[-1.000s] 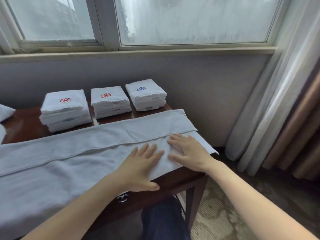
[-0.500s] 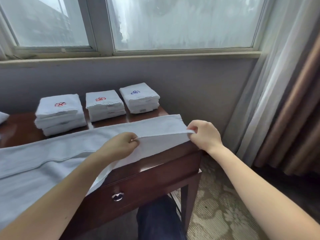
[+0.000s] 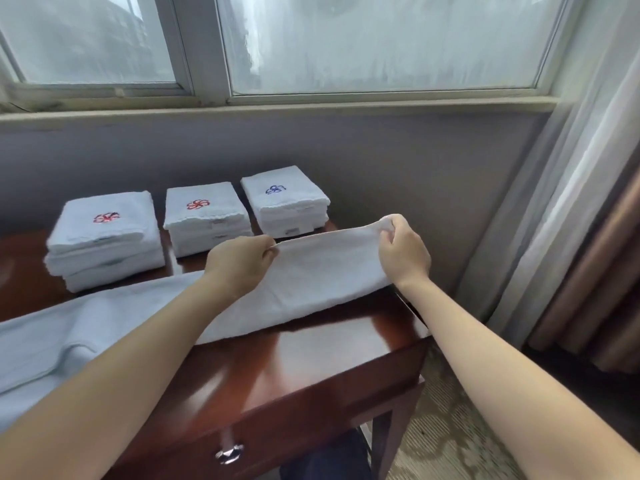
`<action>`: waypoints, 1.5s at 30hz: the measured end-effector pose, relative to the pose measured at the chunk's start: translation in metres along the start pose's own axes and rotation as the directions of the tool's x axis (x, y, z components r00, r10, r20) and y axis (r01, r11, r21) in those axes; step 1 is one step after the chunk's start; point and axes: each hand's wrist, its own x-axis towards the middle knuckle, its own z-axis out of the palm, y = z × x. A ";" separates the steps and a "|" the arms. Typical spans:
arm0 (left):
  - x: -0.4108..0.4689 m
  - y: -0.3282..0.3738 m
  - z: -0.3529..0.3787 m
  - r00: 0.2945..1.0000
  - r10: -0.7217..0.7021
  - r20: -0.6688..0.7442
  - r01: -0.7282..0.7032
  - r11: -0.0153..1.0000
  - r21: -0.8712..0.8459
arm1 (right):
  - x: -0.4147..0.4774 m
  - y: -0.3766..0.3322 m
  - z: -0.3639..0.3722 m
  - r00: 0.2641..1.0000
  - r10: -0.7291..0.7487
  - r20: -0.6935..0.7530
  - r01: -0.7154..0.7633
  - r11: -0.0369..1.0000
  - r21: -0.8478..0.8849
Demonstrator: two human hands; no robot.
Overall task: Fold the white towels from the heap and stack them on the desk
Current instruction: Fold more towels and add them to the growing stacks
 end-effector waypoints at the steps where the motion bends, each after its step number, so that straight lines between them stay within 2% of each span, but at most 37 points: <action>1: 0.006 -0.004 0.007 0.999 0.010 0.031 -0.011 1.000 0.011 | 0.005 0.003 0.007 1.000 -0.018 0.017 0.019 0.998 -0.062; 4: 0.015 -0.011 0.032 0.992 0.013 0.127 -0.017 0.999 0.032 | 0.015 0.015 0.024 0.988 0.014 0.155 0.026 0.967 -0.254; 6: 0.016 -0.016 0.048 0.991 0.012 0.130 -0.012 1.000 -0.002 | 0.017 0.016 0.030 0.964 0.072 0.256 0.040 0.912 -0.408; 8: 0.019 -0.022 0.056 0.992 0.000 0.123 0.009 0.997 -0.073 | 0.016 0.007 0.030 0.969 -0.019 0.246 0.151 0.835 -0.529; 10: 0.025 -0.026 0.057 0.988 -0.019 0.156 0.040 0.990 -0.135 | 0.010 -0.013 0.032 0.957 -0.164 0.240 0.265 0.832 -0.487; 12: 0.028 -0.028 0.057 0.982 -0.035 0.187 0.067 0.983 -0.169 | -0.005 -0.037 0.041 0.911 -0.120 0.394 0.253 0.917 -0.307; 13: 0.028 -0.027 0.058 0.981 -0.044 0.189 0.079 0.981 -0.180 | -0.016 -0.045 0.048 0.862 -0.071 0.502 0.235 0.934 -0.271; 15: 0.027 -0.027 0.060 0.981 -0.061 0.183 0.097 0.976 -0.196 | -0.037 -0.052 0.064 0.775 -0.050 0.629 0.323 0.887 -0.328; 24: 0.017 0.006 0.056 0.965 -0.114 0.237 0.154 0.975 -0.160 | -0.018 -0.019 0.057 0.665 -0.153 0.731 0.494 0.824 -0.277; 27: 0.013 0.019 0.049 0.954 -0.109 0.281 0.158 0.975 -0.159 | -0.010 -0.010 0.046 0.651 -0.148 0.745 0.506 0.815 -0.281; 30: 0.001 0.014 0.032 0.945 -0.091 0.315 0.141 0.980 -0.139 | -0.015 -0.015 0.042 0.673 -0.122 0.729 0.481 0.821 -0.307; 32: -0.017 0.003 0.017 0.959 -0.057 0.277 0.106 0.981 -0.165 | -0.028 -0.025 0.042 0.715 -0.155 0.682 0.423 0.873 -0.245; 34: -0.042 -0.013 0.001 0.987 -0.034 0.159 0.077 0.959 -0.271 | -0.048 -0.040 0.043 0.733 -0.268 0.625 0.377 0.925 -0.047; 35: -0.056 -0.023 -0.008 0.995 -0.038 0.089 0.065 0.943 -0.327 | -0.061 -0.051 0.044 0.719 -0.359 0.595 0.396 0.915 0.075; 39: -0.116 -0.069 -0.035 0.993 -0.115 -0.031 0.092 0.905 -0.415 | -0.107 -0.102 0.055 0.540 -0.665 0.515 0.511 0.746 0.427; 42: -0.154 -0.099 -0.049 0.985 -0.160 -0.066 0.124 0.917 -0.378 | -0.133 -0.138 0.064 0.407 -0.744 0.529 0.526 0.665 0.530; 45: -0.188 -0.120 -0.061 0.976 -0.206 -0.073 0.168 0.920 -0.354 | -0.157 -0.167 0.072 0.296 -0.780 0.551 0.564 0.608 0.558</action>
